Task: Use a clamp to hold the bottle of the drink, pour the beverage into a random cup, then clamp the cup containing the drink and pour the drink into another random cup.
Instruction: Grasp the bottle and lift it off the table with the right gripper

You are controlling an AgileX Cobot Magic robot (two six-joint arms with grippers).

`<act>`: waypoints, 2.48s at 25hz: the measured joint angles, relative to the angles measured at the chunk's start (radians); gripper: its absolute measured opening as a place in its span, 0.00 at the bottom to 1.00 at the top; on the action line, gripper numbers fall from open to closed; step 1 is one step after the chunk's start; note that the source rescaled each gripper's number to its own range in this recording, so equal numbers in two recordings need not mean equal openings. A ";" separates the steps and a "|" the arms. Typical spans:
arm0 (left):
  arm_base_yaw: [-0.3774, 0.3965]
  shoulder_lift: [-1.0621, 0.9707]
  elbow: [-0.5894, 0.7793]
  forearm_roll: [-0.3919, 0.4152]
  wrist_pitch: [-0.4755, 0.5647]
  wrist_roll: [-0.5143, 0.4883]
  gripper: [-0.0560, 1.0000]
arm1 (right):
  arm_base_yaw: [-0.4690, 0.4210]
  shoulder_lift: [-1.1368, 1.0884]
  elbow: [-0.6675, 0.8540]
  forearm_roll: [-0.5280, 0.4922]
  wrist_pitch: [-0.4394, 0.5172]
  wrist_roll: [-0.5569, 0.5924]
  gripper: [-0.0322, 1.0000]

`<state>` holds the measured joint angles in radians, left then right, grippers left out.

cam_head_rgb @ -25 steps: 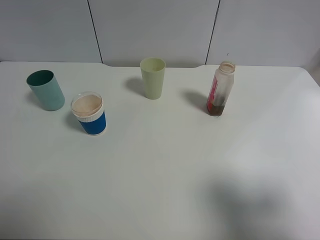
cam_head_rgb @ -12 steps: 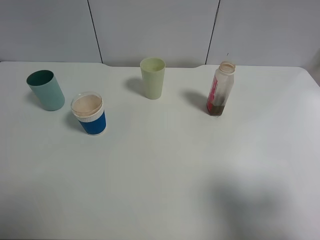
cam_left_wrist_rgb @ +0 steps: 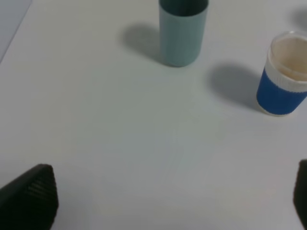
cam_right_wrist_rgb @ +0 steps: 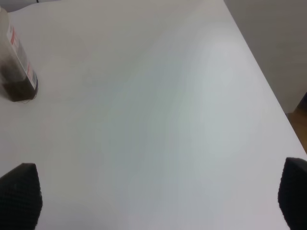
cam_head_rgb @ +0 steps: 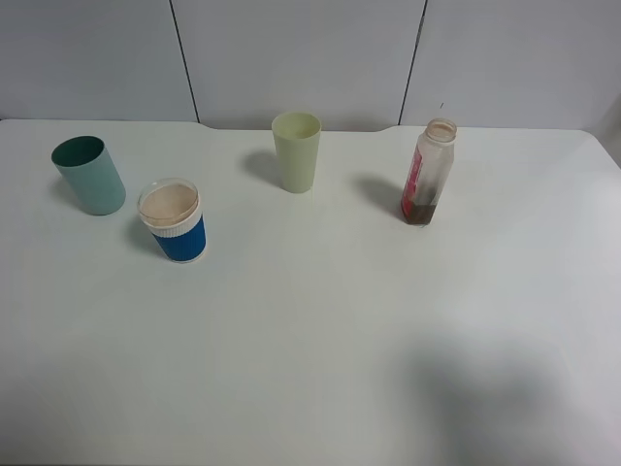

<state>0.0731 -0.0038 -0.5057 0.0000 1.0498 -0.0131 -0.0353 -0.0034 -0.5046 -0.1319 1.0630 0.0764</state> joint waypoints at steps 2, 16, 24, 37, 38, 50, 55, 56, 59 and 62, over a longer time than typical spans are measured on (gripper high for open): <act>0.000 0.000 0.000 0.000 0.000 0.000 1.00 | 0.000 0.000 0.000 0.000 0.000 0.000 1.00; 0.000 0.000 0.000 0.000 0.000 0.000 1.00 | 0.000 0.000 0.000 0.000 0.000 0.000 1.00; 0.000 0.000 0.000 0.000 0.000 0.000 1.00 | 0.000 0.000 0.000 0.000 0.000 0.000 1.00; 0.000 0.000 0.000 0.000 0.000 0.000 1.00 | 0.000 0.000 0.000 0.000 0.000 0.000 1.00; 0.000 0.000 0.000 0.000 0.000 0.000 1.00 | 0.000 0.000 0.000 0.000 0.000 0.000 1.00; 0.000 0.000 0.000 0.000 0.000 0.000 1.00 | 0.000 0.000 -0.039 0.000 -0.207 -0.002 1.00; 0.000 0.000 0.000 0.000 0.000 0.000 1.00 | 0.000 0.058 -0.039 0.011 -0.317 -0.002 1.00; 0.000 0.000 0.000 0.000 0.000 0.000 1.00 | 0.000 0.079 -0.039 0.018 -0.346 -0.002 1.00; 0.000 0.000 0.000 0.000 0.000 0.000 1.00 | 0.000 0.139 -0.039 0.023 -0.448 -0.002 1.00; 0.000 0.000 0.000 0.000 0.000 0.000 1.00 | 0.000 0.200 -0.039 0.024 -0.552 -0.002 1.00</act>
<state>0.0731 -0.0038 -0.5057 0.0000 1.0498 -0.0131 -0.0353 0.1968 -0.5437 -0.1076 0.5106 0.0747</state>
